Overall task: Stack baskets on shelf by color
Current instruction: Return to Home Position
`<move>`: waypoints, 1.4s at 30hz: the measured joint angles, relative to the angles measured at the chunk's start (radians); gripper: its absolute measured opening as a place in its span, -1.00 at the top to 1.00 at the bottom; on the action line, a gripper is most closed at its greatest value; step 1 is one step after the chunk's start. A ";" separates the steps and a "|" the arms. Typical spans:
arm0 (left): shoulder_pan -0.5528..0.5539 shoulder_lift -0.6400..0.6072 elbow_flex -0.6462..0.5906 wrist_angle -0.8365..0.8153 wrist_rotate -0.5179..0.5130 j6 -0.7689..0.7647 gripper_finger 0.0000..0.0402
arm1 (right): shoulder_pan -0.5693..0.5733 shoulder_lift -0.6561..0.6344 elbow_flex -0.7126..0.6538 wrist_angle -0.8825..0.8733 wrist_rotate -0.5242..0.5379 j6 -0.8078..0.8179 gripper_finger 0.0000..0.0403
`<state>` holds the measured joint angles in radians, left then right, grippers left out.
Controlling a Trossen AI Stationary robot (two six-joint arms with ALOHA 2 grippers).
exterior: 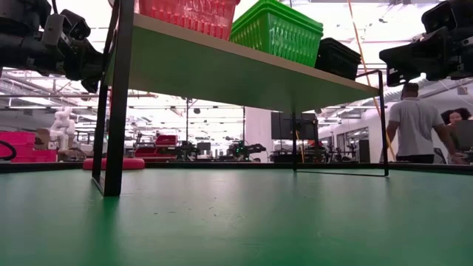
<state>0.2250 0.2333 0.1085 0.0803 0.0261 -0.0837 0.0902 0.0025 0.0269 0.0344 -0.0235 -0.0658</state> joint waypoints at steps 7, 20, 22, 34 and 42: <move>0.000 0.000 0.000 0.005 0.066 0.019 0.99 | 0.000 0.000 -0.001 0.000 -0.001 0.001 1.00; -0.002 -0.008 -0.074 0.077 0.105 0.102 1.00 | 0.000 0.000 -0.001 0.000 -0.003 0.001 1.00; -0.006 -0.023 -0.095 0.119 0.105 0.106 1.00 | 0.000 0.000 -0.001 0.000 -0.003 0.001 1.00; -0.120 -0.185 -0.098 0.072 0.071 0.118 1.00 | 0.000 0.001 -0.002 0.000 -0.003 0.001 1.00; -0.194 -0.231 -0.098 -0.016 -0.003 0.152 1.00 | 0.000 0.001 -0.002 0.000 -0.003 0.001 1.00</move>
<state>0.0306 0.0021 0.0108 0.0640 0.0229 0.0685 0.0898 0.0032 0.0250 0.0341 -0.0265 -0.0647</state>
